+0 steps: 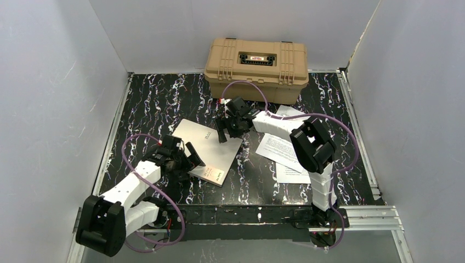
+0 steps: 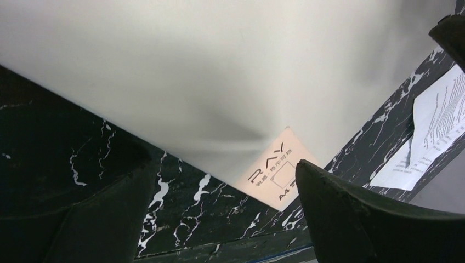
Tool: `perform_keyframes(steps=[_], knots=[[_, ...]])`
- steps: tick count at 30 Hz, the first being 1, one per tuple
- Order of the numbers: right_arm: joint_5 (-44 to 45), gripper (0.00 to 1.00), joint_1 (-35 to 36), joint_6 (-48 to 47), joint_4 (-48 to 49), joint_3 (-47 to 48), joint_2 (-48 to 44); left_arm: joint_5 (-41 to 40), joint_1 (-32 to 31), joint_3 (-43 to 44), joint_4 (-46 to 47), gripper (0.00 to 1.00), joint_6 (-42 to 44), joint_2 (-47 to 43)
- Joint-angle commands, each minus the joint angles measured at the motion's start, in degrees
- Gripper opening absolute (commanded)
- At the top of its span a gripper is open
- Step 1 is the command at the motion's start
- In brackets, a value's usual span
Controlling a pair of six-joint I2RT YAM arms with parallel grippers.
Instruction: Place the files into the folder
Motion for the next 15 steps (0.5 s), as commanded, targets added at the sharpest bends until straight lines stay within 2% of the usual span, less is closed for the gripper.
perform_keyframes(steps=[1, 15], knots=[[-3.6, 0.99, -1.4, -0.8, 2.9, 2.7, 2.0, 1.6, 1.7, -0.1, 2.9, 0.98, 0.6, 2.6], [-9.6, 0.99, -2.5, -2.2, 5.9, -4.0, 0.9, -0.6, 4.2, 2.9, 3.9, 0.98, 2.2, 8.4]])
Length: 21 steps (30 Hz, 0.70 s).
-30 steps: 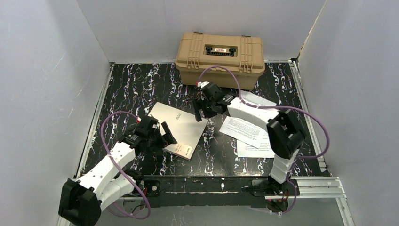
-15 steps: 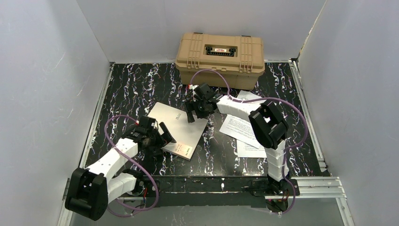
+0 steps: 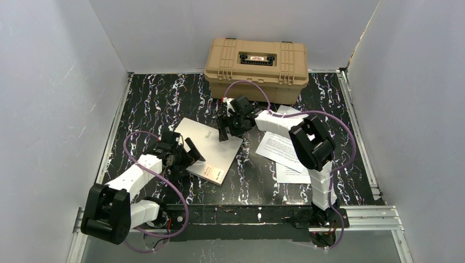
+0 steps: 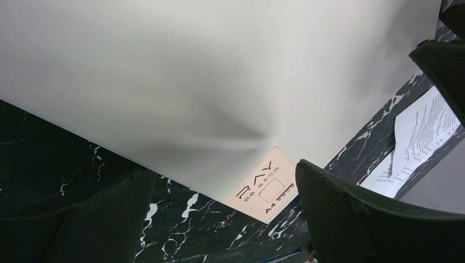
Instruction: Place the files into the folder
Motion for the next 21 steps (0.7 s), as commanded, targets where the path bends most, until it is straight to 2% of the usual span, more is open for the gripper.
perform_keyframes(steps=[1, 10, 21], knots=[[-3.8, 0.99, 0.1, -1.2, 2.1, -4.4, -2.0, -2.5, 0.7, 1.4, -0.8, 0.98, 1.9, 2.1], [-6.9, 0.99, 0.2, 1.3, 7.1, -15.7, -9.0, -3.7, 0.7, 3.2, -1.6, 0.98, 3.8, 3.6], [-7.1, 0.99, 4.0, 6.5, 13.3, -30.7, -19.7, 3.2, 0.6, 4.3, -0.4, 0.98, 8.5, 8.1]])
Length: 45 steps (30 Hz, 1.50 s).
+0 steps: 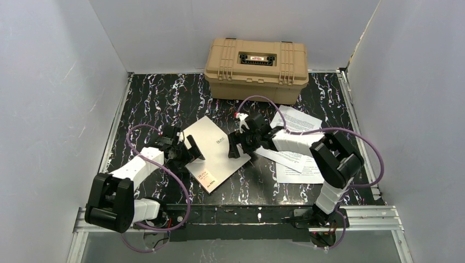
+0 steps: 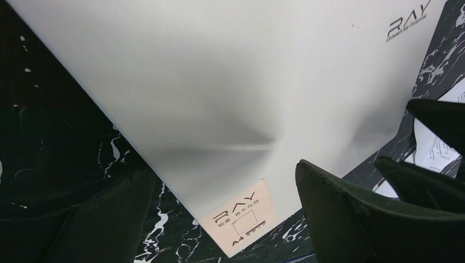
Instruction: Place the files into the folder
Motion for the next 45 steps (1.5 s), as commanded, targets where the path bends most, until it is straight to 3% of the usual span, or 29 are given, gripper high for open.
perform_keyframes(steps=[1, 16, 23, 33, 45], knots=[[-2.8, 0.99, 3.4, 4.7, 0.7, -6.5, -4.2, 4.1, -0.1, 0.3, 1.0, 0.98, 2.8, 3.2], [7.3, 0.99, 7.2, 13.9, 1.1, -25.7, -23.7, 3.7, -10.7, 9.6, 2.8, 0.98, 4.1, 14.5], [11.2, 0.99, 7.3, 17.0, -1.0, -30.9, -30.7, 3.0, -11.9, 14.6, 3.4, 0.98, 4.9, 20.0], [20.3, 0.99, 7.2, 15.7, -9.9, -26.0, -34.8, -2.7, -11.8, 17.0, -2.9, 0.98, 6.5, 15.9], [22.7, 0.99, 7.1, 15.1, -13.2, -21.7, -35.3, 1.2, -11.9, 8.2, -5.9, 0.96, 5.8, 6.8]])
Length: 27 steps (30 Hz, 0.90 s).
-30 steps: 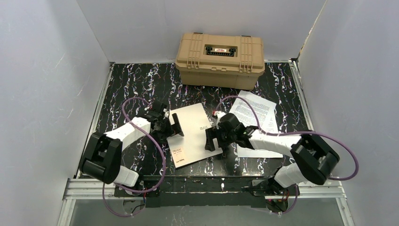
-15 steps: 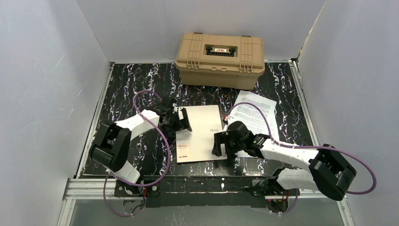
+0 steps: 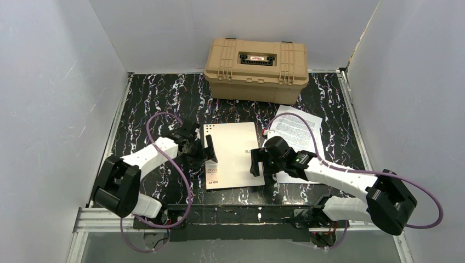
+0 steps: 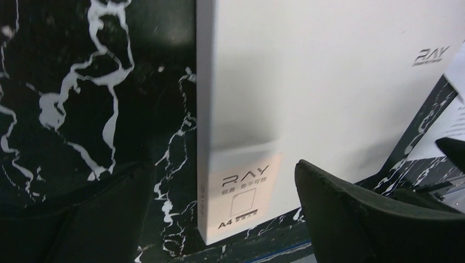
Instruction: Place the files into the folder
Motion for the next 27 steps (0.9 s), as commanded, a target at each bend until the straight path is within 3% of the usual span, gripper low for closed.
perform_keyframes(steps=[1, 12, 27], knots=[[1.6, 0.99, 0.1, -0.2, -1.3, 2.6, -1.4, 2.5, -0.2, -3.9, -1.7, 0.93, -0.4, -3.9], [0.5, 0.99, -0.1, 1.6, -0.7, 0.8, -3.4, 6.8, 1.2, -10.1, 2.9, 0.73, -2.5, -6.8], [-3.4, 0.99, -2.6, 4.6, 5.3, -1.3, 1.6, 13.4, 3.9, -14.0, 12.7, 0.81, -4.8, -4.8]])
